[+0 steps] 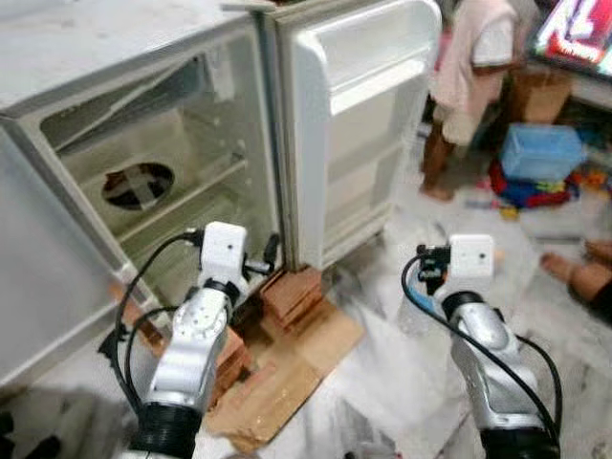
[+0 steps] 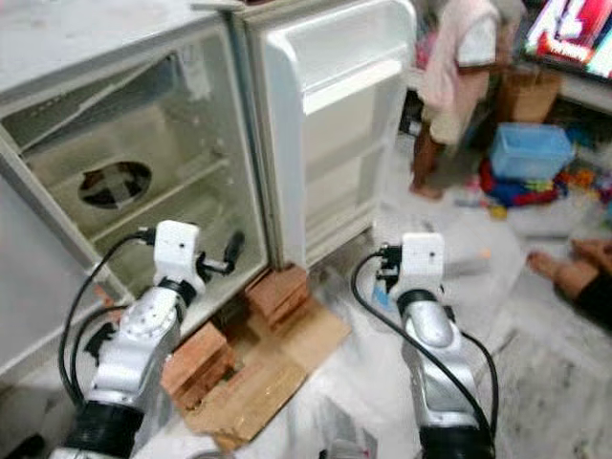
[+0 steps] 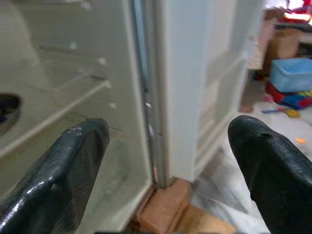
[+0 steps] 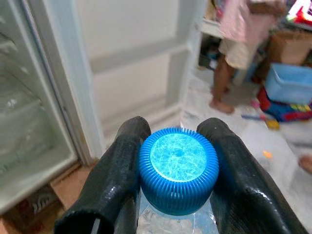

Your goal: Restocking fridge

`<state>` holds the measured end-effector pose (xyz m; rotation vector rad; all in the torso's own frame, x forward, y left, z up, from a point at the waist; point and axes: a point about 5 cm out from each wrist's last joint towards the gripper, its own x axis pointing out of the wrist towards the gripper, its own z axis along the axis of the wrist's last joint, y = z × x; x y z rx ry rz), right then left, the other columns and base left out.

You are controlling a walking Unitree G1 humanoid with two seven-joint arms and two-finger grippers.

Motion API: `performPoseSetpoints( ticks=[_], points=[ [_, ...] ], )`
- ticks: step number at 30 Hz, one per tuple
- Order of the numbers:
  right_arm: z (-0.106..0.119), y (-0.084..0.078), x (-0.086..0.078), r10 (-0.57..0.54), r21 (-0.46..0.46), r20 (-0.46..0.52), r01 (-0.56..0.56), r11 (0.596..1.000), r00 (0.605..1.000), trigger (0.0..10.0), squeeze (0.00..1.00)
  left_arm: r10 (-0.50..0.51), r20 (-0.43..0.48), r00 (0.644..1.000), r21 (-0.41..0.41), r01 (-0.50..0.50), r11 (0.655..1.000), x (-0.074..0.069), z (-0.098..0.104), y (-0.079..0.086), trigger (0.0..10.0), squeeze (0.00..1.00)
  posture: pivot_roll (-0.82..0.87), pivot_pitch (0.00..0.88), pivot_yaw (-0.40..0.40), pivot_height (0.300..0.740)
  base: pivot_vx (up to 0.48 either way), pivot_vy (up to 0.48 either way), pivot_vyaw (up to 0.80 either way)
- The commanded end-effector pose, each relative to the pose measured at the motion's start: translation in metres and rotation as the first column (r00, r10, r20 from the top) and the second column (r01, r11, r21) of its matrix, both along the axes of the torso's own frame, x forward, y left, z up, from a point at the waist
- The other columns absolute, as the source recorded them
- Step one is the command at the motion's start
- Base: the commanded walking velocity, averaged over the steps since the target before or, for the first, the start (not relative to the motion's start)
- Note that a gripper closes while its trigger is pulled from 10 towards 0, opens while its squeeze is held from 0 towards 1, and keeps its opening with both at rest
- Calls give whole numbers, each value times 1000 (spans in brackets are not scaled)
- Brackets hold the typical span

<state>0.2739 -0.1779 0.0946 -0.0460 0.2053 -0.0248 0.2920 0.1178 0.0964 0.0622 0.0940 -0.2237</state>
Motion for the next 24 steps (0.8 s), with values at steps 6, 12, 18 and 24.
performPoseSetpoints(
  ticks=[6, 12, 18, 24],
  points=[
    [6, 9, 3, 34, 26, 29, -35, 999, 999, 10000, 0, 34, -17, 999, 16, -33, 999, 0, -2, 8, 10000, 0, -16, 0, 7, 740, 0, -454, 0],
    [7, 11, 4, 49, 30, 33, -50, 998, 998, 10000, 0, 45, -25, 999, 26, -44, 999, 1, -4, 6, 10000, 0, -16, 0, 6, 740, 0, -476, 0],
    [7, 11, 5, 58, 36, 35, -59, 998, 998, 10000, 0, 52, -25, 998, 28, -51, 998, 1, -4, 6, 10000, 0, -17, 0, 5, 740, 0, -480, 0],
    [12, 17, 6, 101, 18, 59, -102, 995, 993, 10000, 0, 73, -24, 997, 63, -72, 995, 2, -6, 9, 10000, 0, -19, 0, 6, 740, 0, -480, 0]
  ],
)
